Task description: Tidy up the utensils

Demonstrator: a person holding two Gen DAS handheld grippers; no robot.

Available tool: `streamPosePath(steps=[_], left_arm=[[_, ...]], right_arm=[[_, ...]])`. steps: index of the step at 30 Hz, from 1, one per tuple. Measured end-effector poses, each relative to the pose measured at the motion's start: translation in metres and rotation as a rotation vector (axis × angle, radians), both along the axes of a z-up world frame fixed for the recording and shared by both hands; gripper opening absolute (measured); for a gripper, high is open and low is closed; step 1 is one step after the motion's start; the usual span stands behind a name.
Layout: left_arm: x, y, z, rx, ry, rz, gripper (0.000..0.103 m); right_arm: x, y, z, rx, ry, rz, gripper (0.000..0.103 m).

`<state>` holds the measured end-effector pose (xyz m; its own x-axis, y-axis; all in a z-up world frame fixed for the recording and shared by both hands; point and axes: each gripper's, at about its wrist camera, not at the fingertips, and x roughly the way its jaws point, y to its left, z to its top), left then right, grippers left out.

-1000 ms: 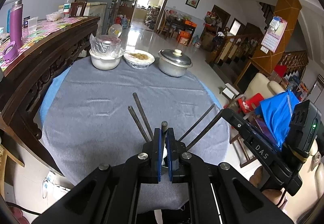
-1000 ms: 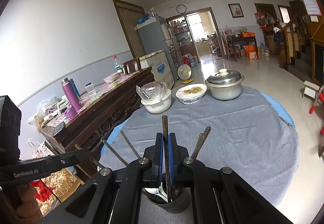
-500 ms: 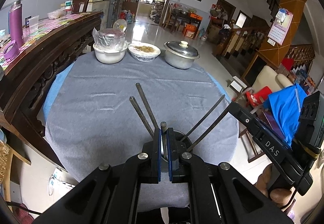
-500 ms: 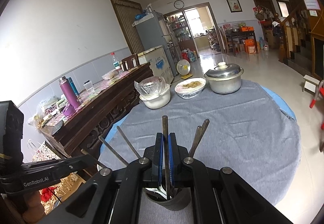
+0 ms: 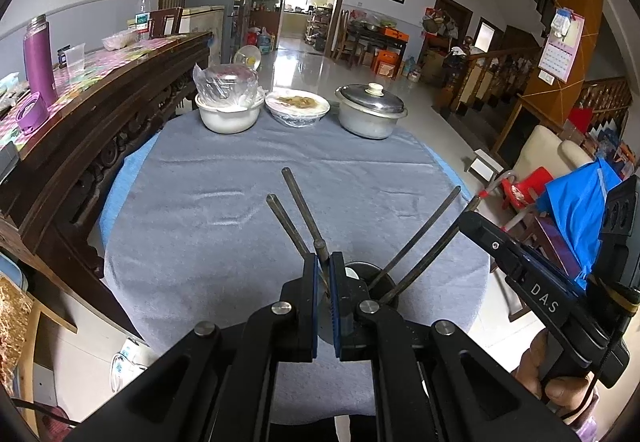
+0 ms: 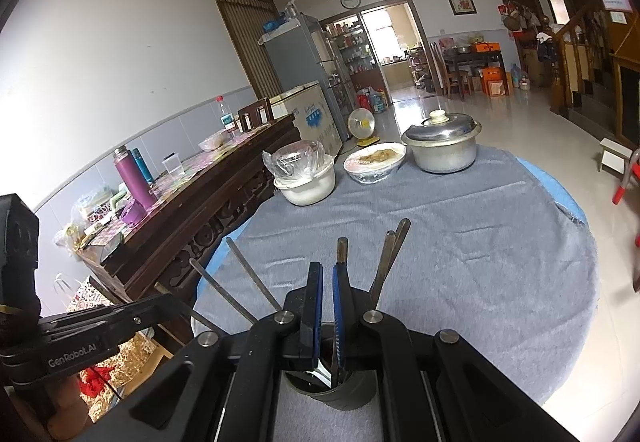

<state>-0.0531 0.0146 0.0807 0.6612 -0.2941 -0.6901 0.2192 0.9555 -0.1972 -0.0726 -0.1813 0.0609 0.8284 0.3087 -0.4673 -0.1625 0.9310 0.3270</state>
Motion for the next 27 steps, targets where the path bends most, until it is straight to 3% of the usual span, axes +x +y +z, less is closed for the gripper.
streamPosePath(steps=[5, 12, 13, 14, 17, 27], left_arm=[[0.002, 0.000, -0.002, 0.024, -0.009, 0.016, 0.005], [0.012, -0.001, -0.020, 0.036, 0.056, 0.016, 0.008], [0.012, -0.001, -0.022, 0.041, 0.062, 0.020, 0.017], [0.013, 0.000, -0.025, 0.047, 0.067, 0.027, 0.031], [0.012, 0.004, -0.026, 0.064, 0.051, 0.050, 0.053], [0.010, 0.013, -0.034, 0.138, 0.050, 0.102, 0.065]], right_arm=[[0.000, 0.001, -0.001, 0.002, 0.006, 0.004, 0.006], [0.001, -0.003, -0.003, 0.014, 0.020, 0.003, 0.006], [0.002, -0.003, -0.003, 0.017, 0.024, 0.003, 0.006], [0.002, -0.003, -0.004, 0.021, 0.029, 0.005, 0.006], [0.003, -0.005, -0.006, 0.033, 0.041, 0.006, 0.006], [0.004, 0.001, -0.019, 0.029, 0.084, 0.027, 0.010]])
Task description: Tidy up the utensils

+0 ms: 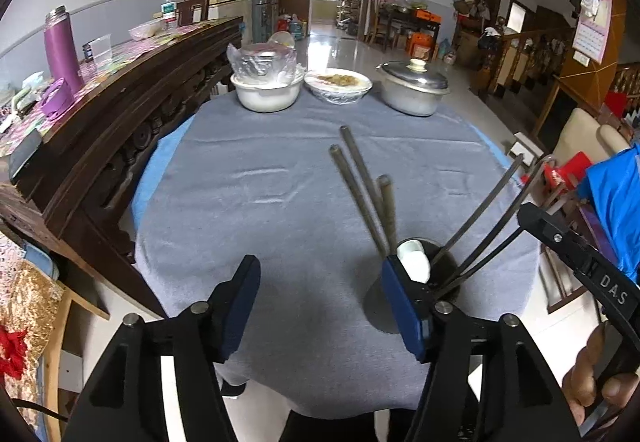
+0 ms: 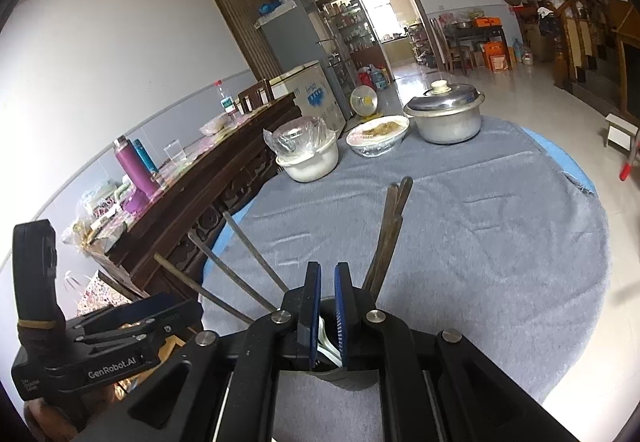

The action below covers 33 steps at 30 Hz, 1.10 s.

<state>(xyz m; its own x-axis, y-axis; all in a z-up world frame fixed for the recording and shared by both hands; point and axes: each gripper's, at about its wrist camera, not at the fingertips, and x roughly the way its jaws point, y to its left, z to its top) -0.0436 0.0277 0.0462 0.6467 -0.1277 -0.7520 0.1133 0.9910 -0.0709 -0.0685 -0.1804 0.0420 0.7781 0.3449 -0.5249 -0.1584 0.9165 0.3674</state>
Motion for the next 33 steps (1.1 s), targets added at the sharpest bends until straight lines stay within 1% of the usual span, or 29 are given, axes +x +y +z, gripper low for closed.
streamPosePath(steps=[2, 4, 12, 25, 30, 31, 33], left_arm=[[0.000, 0.002, -0.001, 0.009, -0.001, 0.013, 0.067], [-0.001, 0.003, -0.002, 0.024, -0.001, 0.026, 0.070], [-0.008, 0.002, -0.006, 0.099, -0.007, 0.050, 0.070], [-0.015, 0.009, -0.013, 0.160, 0.002, 0.072, 0.071], [-0.020, 0.009, -0.011, 0.191, -0.010, 0.083, 0.072], [-0.022, 0.009, -0.011, 0.198, -0.015, 0.086, 0.072], [-0.026, 0.009, -0.009, 0.206, -0.023, 0.094, 0.079]], right_arm=[[-0.002, 0.000, -0.002, -0.007, 0.003, -0.004, 0.019], [-0.004, 0.000, -0.004, -0.008, 0.003, -0.010, 0.023], [-0.012, -0.002, -0.005, -0.036, 0.000, -0.021, 0.023], [-0.024, 0.007, -0.015, -0.062, 0.029, 0.005, 0.023], [-0.032, 0.009, -0.012, -0.071, 0.016, 0.007, 0.023], [-0.035, 0.010, -0.012, -0.076, 0.012, 0.005, 0.023], [-0.040, 0.010, -0.010, -0.082, 0.005, 0.004, 0.023]])
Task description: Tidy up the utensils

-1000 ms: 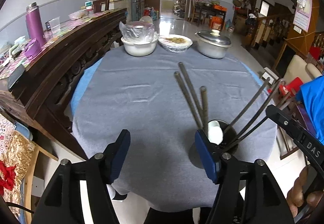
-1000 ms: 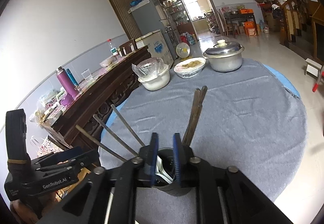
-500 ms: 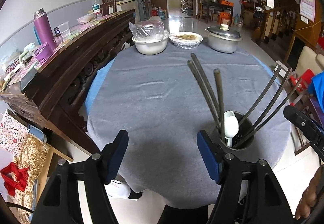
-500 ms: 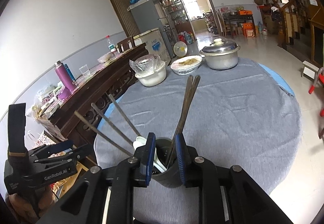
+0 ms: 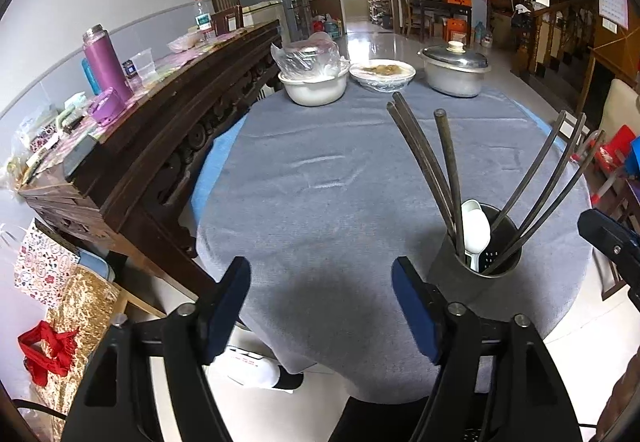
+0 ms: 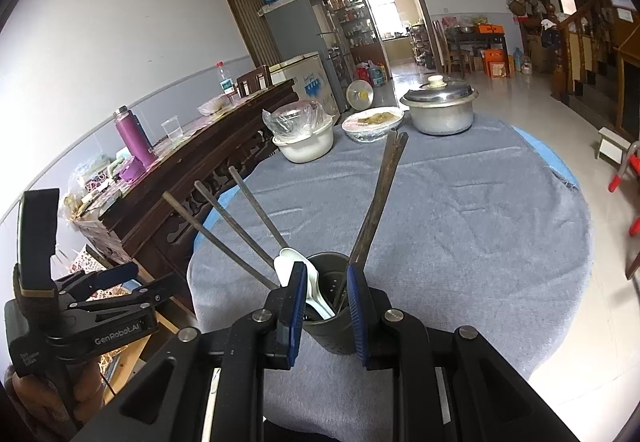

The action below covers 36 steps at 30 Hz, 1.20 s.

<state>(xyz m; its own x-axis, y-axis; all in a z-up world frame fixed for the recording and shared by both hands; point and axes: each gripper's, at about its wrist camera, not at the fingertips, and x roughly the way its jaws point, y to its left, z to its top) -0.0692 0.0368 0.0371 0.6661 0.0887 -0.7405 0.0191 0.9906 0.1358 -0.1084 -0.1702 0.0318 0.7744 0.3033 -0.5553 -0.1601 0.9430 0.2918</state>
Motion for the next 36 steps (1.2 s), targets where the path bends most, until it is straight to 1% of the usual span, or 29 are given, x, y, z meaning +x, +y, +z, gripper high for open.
streamPosePath(steps=[1, 2, 5, 10, 12, 15, 17, 18, 21, 25, 31, 33, 35, 36], left_arm=[[-0.003, 0.001, 0.002, 0.004, -0.011, 0.006, 0.085], [-0.007, 0.000, 0.004, 0.008, -0.025, 0.010, 0.086], [-0.018, 0.000, 0.010, 0.029, -0.062, 0.023, 0.086], [-0.039, 0.002, 0.020, 0.014, -0.095, 0.027, 0.087], [-0.048, 0.001, 0.024, 0.020, -0.109, 0.026, 0.087], [-0.069, -0.001, 0.034, 0.039, -0.146, 0.025, 0.087], [-0.082, -0.001, 0.041, 0.050, -0.173, 0.028, 0.087], [-0.091, -0.001, 0.046, 0.055, -0.192, 0.031, 0.088], [-0.110, 0.000, 0.055, 0.073, -0.239, 0.042, 0.092], [-0.131, 0.001, 0.065, 0.084, -0.293, 0.059, 0.092], [-0.162, 0.002, 0.077, 0.064, -0.344, 0.062, 0.093], [-0.170, 0.003, 0.080, 0.063, -0.364, 0.066, 0.093], [-0.176, 0.005, 0.083, 0.061, -0.388, 0.072, 0.100], [-0.176, 0.006, 0.083, 0.059, -0.394, 0.074, 0.100]], right_arm=[[-0.002, -0.001, 0.001, -0.001, -0.003, -0.002, 0.023], [-0.005, -0.001, 0.002, -0.001, -0.006, -0.004, 0.023], [-0.014, -0.002, 0.004, 0.000, -0.017, -0.014, 0.023], [-0.038, -0.001, 0.009, -0.004, -0.038, -0.027, 0.023], [-0.048, 0.000, 0.012, -0.011, -0.050, -0.030, 0.023], [-0.066, 0.001, 0.018, -0.018, -0.073, -0.044, 0.034], [-0.079, 0.002, 0.022, -0.014, -0.092, -0.052, 0.051], [-0.087, 0.002, 0.024, -0.015, -0.108, -0.057, 0.053], [-0.109, 0.004, 0.033, -0.026, -0.148, -0.066, 0.053], [-0.134, 0.005, 0.044, -0.016, -0.184, -0.086, 0.053], [-0.166, 0.009, 0.059, -0.012, -0.224, -0.100, 0.054], [-0.173, 0.012, 0.061, -0.017, -0.239, -0.097, 0.055], [-0.177, 0.016, 0.062, -0.031, -0.252, -0.094, 0.058], [-0.178, 0.019, 0.062, -0.040, -0.257, -0.095, 0.058]])
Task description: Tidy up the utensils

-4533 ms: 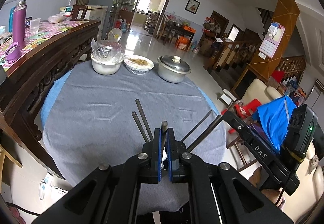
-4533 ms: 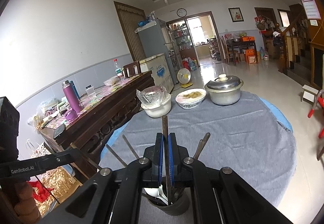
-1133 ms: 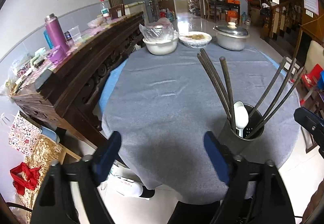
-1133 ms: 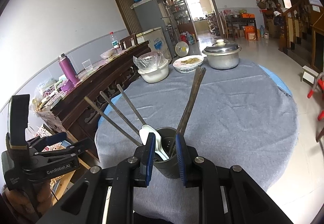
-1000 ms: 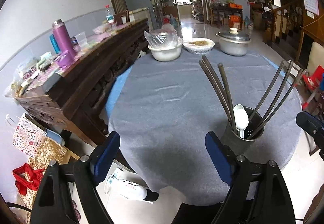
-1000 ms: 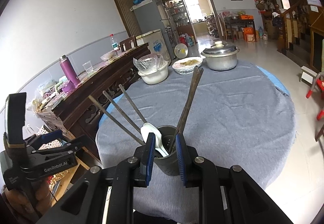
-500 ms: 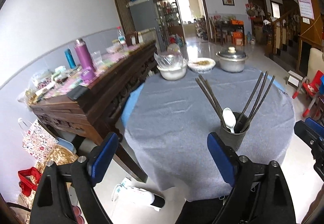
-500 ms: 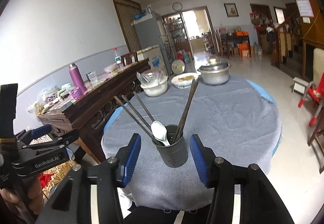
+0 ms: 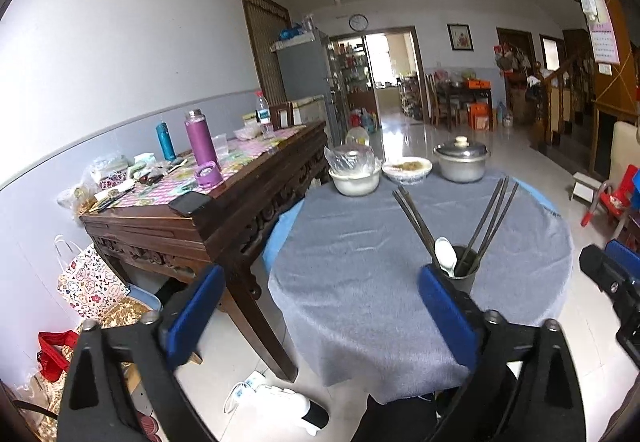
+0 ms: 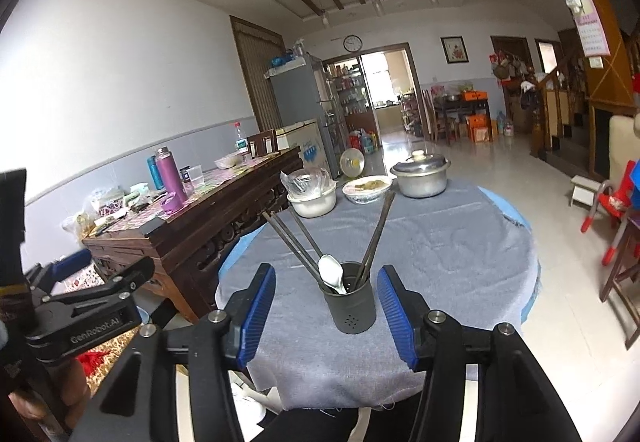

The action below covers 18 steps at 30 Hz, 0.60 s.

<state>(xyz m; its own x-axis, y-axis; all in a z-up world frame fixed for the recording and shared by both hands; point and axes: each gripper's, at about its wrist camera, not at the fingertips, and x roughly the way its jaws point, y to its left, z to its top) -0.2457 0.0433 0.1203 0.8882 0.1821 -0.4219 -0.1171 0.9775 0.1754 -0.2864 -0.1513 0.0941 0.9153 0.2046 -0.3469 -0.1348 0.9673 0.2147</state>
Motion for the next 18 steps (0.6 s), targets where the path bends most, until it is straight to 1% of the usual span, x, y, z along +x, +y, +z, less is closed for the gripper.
streamPosePath(steps=[8, 11, 18], left_arm=[[-0.008, 0.013, -0.002, -0.024, 0.001, 0.011, 0.100], [-0.012, 0.019, -0.002, -0.049, 0.002, 0.010, 0.100], [-0.020, 0.023, -0.001, -0.052, -0.018, 0.006, 0.100]], right_arm=[[0.000, 0.008, -0.003, 0.004, 0.001, -0.006, 0.058], [-0.002, 0.010, -0.003, 0.005, -0.004, -0.012, 0.058], [-0.004, 0.016, -0.004, -0.002, -0.014, -0.023, 0.059]])
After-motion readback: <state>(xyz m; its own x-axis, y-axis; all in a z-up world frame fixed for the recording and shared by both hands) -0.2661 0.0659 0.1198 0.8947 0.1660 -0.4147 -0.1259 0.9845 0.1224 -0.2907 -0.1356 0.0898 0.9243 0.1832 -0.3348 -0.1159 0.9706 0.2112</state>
